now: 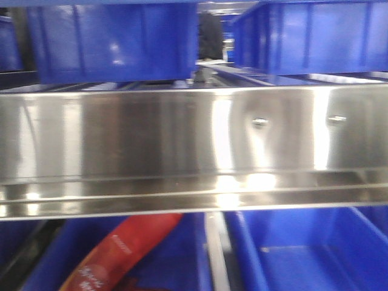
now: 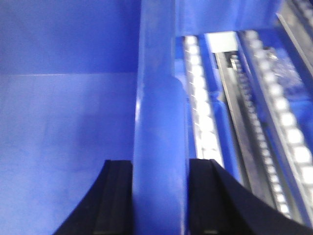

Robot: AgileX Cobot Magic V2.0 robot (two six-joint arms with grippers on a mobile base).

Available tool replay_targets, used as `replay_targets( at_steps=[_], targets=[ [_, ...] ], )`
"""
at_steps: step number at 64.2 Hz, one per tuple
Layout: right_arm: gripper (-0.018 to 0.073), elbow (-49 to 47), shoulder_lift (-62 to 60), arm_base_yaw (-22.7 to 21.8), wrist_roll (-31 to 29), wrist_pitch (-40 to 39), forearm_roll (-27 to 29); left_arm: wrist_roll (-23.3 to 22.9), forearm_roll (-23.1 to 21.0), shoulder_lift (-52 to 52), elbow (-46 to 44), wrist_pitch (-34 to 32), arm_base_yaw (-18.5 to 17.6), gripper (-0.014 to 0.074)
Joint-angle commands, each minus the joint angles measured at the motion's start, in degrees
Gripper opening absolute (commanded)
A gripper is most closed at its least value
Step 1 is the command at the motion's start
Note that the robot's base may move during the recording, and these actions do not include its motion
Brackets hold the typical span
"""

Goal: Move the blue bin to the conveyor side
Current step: 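Hold the blue bin in both grippers while the base backs away from the rack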

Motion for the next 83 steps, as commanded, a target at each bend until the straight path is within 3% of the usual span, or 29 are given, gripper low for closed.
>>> replay_targets(
  at_steps=[1, 83],
  targets=[
    [-0.0088, -0.65, -1.38, -0.21, -0.42, -5.13, -3.62, 1.23, 0.74, -1.45, -0.77, -4.68, -0.07, -0.0019],
    [-0.0088, -0.65, -1.25, -0.21, -0.42, -5.13, -3.62, 1.23, 0.74, -1.45, -0.77, -4.68, -0.07, -0.0019]
  ],
)
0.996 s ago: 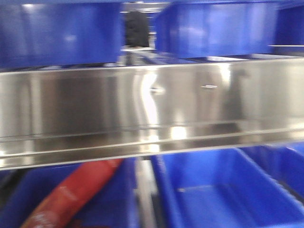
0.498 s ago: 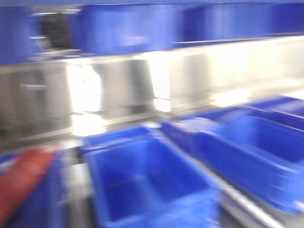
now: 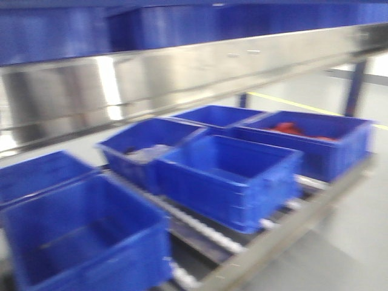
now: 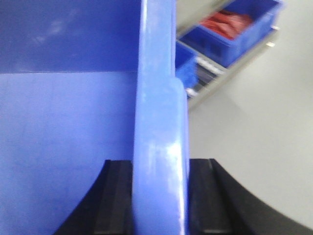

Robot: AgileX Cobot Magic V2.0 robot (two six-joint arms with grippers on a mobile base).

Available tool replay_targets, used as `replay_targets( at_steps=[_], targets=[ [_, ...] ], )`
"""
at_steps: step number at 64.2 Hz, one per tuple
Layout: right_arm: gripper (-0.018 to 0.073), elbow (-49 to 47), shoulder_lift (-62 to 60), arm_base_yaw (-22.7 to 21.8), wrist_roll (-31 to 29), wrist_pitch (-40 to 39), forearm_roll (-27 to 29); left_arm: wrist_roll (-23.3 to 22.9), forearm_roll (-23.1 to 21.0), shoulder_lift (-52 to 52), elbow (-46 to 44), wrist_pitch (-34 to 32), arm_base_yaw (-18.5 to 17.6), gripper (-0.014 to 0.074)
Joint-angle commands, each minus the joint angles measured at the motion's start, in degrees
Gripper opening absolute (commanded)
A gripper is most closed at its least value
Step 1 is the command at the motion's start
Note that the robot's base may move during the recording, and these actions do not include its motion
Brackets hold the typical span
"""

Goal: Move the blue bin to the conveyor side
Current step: 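Hold the blue bin in both grippers while the base backs away from the rack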

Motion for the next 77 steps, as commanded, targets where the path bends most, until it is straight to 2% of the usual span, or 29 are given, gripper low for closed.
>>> replay_targets(
  at_steps=[1, 77],
  targets=[
    [-0.0088, -0.65, -1.25, -0.21, -0.42, -5.13, -3.62, 1.01, 0.74, -1.45, -0.77, -4.45, -0.07, -0.0019],
    [-0.0088, -0.65, -1.25, -0.21, -0.42, -5.13, -3.62, 1.01, 0.74, -1.45, -0.77, -4.45, -0.07, -0.0019]
  ],
)
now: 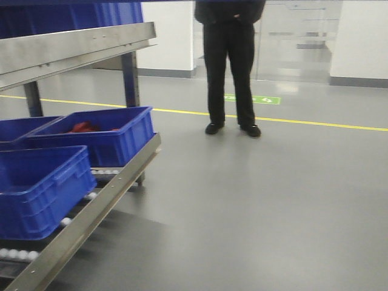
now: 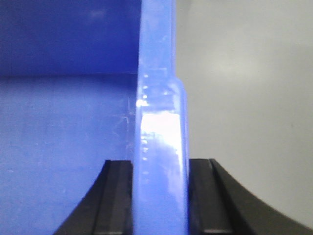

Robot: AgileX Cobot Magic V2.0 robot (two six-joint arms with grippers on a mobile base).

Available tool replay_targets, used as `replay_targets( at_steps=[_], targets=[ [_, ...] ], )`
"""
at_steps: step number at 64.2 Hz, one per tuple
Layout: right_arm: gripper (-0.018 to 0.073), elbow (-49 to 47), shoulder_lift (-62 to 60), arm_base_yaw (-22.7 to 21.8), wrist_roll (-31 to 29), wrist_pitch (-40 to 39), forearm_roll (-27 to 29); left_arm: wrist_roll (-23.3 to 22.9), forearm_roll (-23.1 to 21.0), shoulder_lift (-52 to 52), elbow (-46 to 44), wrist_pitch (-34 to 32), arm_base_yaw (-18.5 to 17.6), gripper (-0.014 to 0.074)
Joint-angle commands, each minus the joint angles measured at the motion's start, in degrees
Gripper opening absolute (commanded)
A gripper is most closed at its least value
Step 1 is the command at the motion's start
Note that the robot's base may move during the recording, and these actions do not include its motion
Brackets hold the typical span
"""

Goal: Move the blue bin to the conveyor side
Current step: 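Hold the blue bin in both grippers while the base backs away from the rack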

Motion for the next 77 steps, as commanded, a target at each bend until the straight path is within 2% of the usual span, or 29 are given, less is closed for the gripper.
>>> replay_targets(
  at_steps=[1, 77],
  targets=[
    [-0.0088, -0.65, -1.18, -0.21, -0.42, -5.25, -3.51, 1.01, 0.86, -1.45, -0.77, -4.45, -0.07, -0.0019],
    [-0.0088, -0.65, -1.18, -0.21, -0.42, -5.25, -3.51, 1.01, 0.86, -1.45, -0.77, -4.45, -0.07, -0.0019]
  ],
)
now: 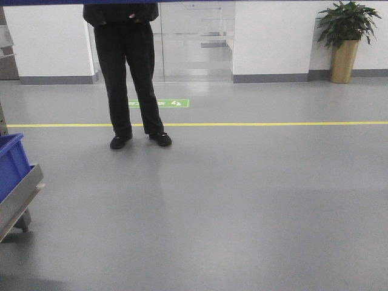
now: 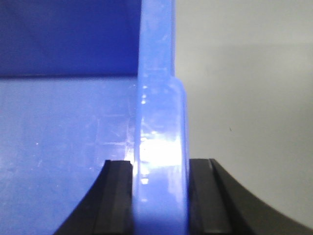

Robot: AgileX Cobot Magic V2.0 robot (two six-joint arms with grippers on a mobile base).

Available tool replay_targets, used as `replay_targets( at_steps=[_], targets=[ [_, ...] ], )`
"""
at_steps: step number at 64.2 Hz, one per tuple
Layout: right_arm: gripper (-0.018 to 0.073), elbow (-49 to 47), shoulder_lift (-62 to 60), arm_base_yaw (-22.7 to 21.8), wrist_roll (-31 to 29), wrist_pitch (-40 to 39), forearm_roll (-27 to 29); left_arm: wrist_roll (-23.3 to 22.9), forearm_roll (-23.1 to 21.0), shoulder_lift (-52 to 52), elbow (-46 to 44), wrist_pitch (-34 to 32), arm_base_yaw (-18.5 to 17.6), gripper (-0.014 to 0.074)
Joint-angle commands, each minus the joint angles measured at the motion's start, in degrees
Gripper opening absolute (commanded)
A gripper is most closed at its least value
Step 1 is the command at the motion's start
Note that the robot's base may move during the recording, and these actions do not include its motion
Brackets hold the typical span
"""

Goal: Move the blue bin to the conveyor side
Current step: 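Hold the blue bin in both grippers while the base backs away from the rack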

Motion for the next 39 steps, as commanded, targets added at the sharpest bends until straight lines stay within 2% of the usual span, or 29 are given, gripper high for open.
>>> replay_targets(
  at_steps=[1, 39],
  targets=[
    [-0.0088, -0.65, -1.18, -0.21, -0.42, -5.25, -3.49, 1.01, 0.86, -1.45, -0.77, -4.45, -0.07, -0.0019],
    [-0.0088, -0.65, -0.94, -0.21, -0.42, -6.23, -3.49, 1.01, 0.86, -1.45, -0.77, -4.45, -0.07, -0.0019]
  ],
)
